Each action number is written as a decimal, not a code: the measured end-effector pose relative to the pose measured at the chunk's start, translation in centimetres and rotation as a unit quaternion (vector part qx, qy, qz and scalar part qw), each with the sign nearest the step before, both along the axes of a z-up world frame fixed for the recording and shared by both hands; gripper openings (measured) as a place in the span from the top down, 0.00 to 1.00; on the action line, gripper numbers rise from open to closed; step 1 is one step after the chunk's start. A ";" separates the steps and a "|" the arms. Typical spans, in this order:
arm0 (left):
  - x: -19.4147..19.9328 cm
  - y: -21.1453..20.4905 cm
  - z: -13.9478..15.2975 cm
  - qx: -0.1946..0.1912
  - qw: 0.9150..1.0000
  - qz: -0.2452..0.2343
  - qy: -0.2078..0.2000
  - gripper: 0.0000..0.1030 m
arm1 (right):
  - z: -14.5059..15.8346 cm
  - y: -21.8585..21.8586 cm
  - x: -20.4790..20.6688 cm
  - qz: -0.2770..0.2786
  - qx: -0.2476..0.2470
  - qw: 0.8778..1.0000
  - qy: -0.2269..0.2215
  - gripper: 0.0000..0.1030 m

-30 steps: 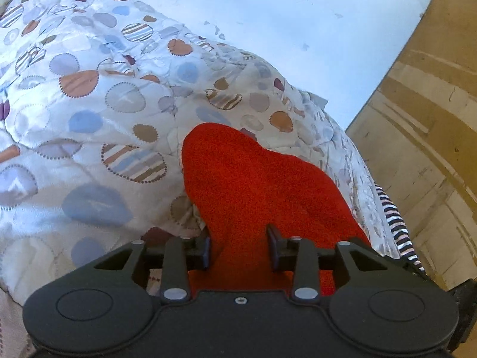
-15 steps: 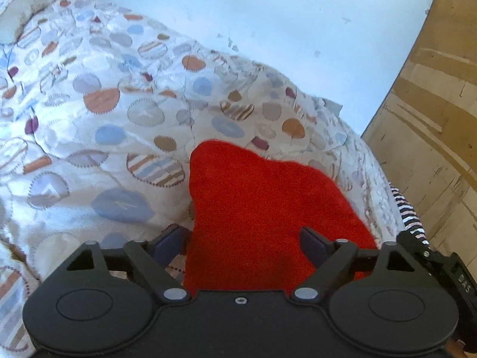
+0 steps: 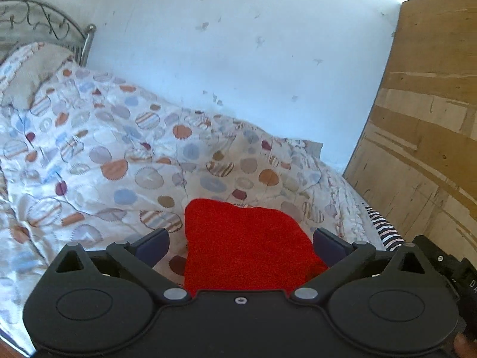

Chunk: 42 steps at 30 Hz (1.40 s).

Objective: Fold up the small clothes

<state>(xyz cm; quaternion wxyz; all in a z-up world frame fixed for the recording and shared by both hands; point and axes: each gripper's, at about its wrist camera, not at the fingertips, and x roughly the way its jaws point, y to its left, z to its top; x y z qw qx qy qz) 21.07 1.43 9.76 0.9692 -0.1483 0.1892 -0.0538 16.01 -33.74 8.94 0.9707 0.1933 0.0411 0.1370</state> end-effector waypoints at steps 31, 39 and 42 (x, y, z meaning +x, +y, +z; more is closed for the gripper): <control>-13.2 -0.4 0.8 0.071 0.994 0.051 -0.061 0.01 | 1.1 3.0 -13.4 -0.052 -0.085 0.989 -0.113 0.00; -14.7 -1.4 -0.2 0.090 0.992 0.058 -0.067 0.01 | -0.9 3.4 -14.7 -0.059 -0.095 0.989 -0.101 0.00; -15.2 -1.6 -0.9 0.091 0.992 0.062 -0.066 0.01 | -1.8 3.6 -15.5 -0.068 -0.103 0.987 -0.103 0.00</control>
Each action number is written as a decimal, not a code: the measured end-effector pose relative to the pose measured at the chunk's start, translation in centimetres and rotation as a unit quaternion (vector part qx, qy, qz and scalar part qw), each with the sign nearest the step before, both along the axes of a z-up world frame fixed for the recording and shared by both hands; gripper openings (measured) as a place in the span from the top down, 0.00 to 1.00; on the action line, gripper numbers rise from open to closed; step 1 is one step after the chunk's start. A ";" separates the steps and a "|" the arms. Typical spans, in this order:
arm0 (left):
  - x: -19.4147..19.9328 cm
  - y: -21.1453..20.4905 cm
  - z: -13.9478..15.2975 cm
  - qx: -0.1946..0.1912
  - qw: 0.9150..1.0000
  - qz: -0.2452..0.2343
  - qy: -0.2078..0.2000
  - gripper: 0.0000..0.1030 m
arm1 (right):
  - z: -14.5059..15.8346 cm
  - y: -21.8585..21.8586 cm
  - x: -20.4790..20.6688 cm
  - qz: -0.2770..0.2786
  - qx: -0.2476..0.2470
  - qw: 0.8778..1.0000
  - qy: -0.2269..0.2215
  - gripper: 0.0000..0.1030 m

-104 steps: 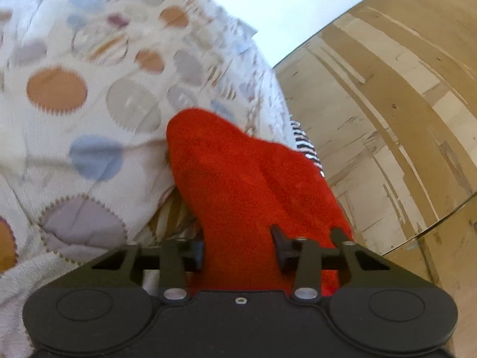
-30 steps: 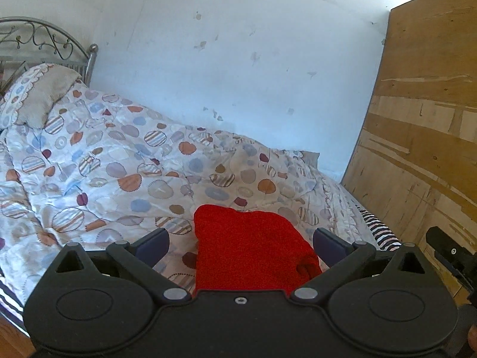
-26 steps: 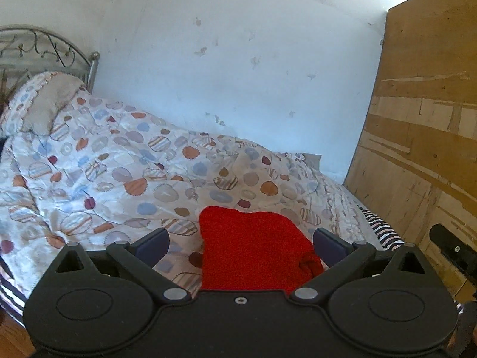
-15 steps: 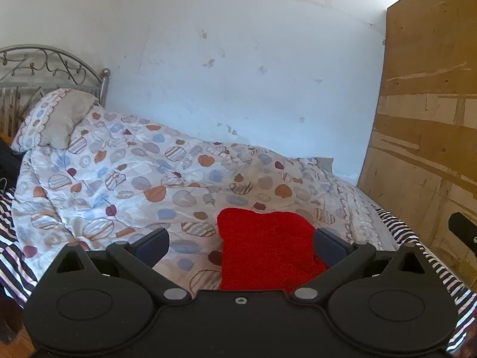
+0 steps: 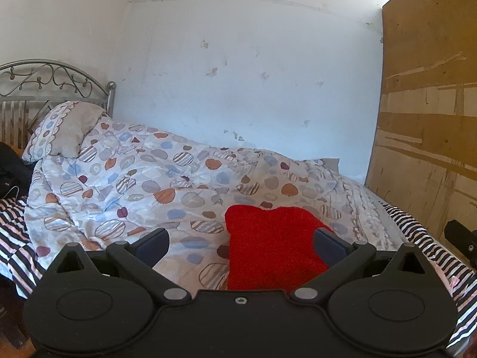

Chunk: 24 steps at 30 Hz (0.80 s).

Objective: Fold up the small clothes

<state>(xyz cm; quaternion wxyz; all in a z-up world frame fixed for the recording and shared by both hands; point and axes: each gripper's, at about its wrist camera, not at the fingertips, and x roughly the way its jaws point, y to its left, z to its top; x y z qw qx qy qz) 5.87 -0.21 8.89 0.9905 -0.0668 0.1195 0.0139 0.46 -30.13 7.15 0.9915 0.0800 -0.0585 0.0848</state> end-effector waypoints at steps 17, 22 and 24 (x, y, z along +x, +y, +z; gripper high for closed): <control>-3.6 0.0 -4.2 -0.013 0.999 0.033 -0.004 0.01 | -3.9 0.9 -3.3 -0.034 -0.007 0.999 0.022 0.00; -5.0 0.0 -6.0 -0.020 0.999 0.042 -0.004 0.01 | -4.7 0.8 -4.4 -0.044 -0.001 0.999 0.031 0.00; -5.4 0.0 -6.4 -0.018 0.999 0.040 -0.001 0.01 | -5.0 1.0 -5.0 -0.042 -0.005 0.998 0.036 0.00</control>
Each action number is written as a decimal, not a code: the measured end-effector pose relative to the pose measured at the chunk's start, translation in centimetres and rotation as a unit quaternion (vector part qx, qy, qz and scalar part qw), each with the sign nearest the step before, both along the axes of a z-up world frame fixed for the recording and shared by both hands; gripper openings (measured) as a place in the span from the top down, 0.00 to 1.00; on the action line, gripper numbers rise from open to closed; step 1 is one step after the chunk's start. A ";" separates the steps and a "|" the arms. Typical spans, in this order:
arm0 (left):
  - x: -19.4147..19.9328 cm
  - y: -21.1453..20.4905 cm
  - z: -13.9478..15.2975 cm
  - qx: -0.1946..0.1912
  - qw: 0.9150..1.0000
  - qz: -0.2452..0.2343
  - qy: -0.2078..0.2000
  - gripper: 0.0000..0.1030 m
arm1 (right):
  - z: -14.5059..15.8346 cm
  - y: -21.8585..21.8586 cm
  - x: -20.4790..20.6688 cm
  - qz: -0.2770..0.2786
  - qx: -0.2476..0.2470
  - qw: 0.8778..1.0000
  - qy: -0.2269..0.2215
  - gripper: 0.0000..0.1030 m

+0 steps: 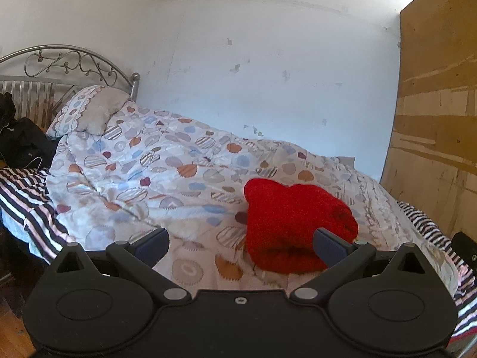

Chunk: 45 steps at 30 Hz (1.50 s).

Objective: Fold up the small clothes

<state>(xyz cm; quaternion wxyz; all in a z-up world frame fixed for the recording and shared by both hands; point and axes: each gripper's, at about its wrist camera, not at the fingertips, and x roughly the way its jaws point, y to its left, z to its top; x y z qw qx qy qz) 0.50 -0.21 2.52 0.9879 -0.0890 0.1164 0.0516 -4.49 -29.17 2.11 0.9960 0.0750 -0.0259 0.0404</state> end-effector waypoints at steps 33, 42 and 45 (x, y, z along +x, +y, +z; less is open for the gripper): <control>-3.7 -0.5 -5.0 0.047 0.999 -0.014 0.016 0.01 | -3.1 -0.1 -1.9 -0.004 -0.011 0.999 0.042 0.00; -3.8 -0.4 -5.0 0.047 0.999 -0.013 0.016 0.01 | -3.1 -0.2 -1.7 -0.007 -0.012 0.999 0.052 0.00; -3.8 -0.4 -5.0 0.047 0.999 -0.012 0.016 0.01 | -3.2 -0.1 -1.6 -0.007 -0.016 0.998 0.057 0.00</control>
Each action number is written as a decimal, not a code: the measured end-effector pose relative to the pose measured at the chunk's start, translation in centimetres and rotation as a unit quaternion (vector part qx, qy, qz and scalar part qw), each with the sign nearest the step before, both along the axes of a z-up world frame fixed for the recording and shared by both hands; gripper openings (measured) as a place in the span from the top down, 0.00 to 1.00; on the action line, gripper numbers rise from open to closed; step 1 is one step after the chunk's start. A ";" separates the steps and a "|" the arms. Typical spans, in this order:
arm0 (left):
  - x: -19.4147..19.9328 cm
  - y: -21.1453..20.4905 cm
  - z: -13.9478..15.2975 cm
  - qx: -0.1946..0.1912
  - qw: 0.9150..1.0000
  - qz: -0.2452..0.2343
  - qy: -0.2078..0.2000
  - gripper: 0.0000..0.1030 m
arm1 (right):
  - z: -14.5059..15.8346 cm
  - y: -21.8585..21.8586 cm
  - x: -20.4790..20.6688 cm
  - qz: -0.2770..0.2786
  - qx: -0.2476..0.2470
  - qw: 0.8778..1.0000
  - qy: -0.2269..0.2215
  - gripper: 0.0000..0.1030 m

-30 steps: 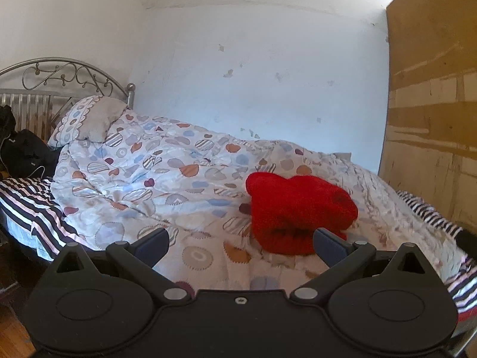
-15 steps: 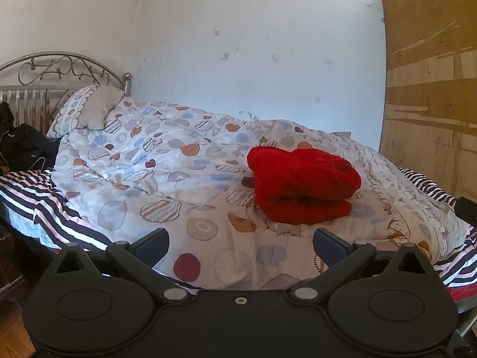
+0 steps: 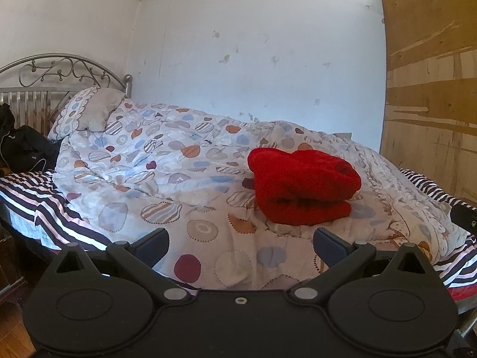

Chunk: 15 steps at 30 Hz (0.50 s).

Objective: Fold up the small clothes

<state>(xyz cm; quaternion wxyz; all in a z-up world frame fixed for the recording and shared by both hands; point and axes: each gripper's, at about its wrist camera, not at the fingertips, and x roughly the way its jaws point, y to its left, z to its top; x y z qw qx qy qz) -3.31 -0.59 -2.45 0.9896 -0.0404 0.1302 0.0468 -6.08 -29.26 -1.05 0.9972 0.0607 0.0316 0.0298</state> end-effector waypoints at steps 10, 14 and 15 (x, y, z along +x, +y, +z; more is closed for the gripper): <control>0.0 0.0 0.0 0.000 1.000 0.000 0.000 0.01 | -0.1 0.9 0.1 0.021 -0.027 0.999 0.006 0.00; 0.0 0.1 0.0 0.000 1.000 0.000 0.000 0.01 | -0.1 0.8 0.3 0.019 -0.021 1.000 0.011 0.00; 0.0 0.1 0.0 0.000 1.000 0.000 0.001 0.01 | -0.1 0.7 0.3 0.018 -0.019 1.000 0.012 0.00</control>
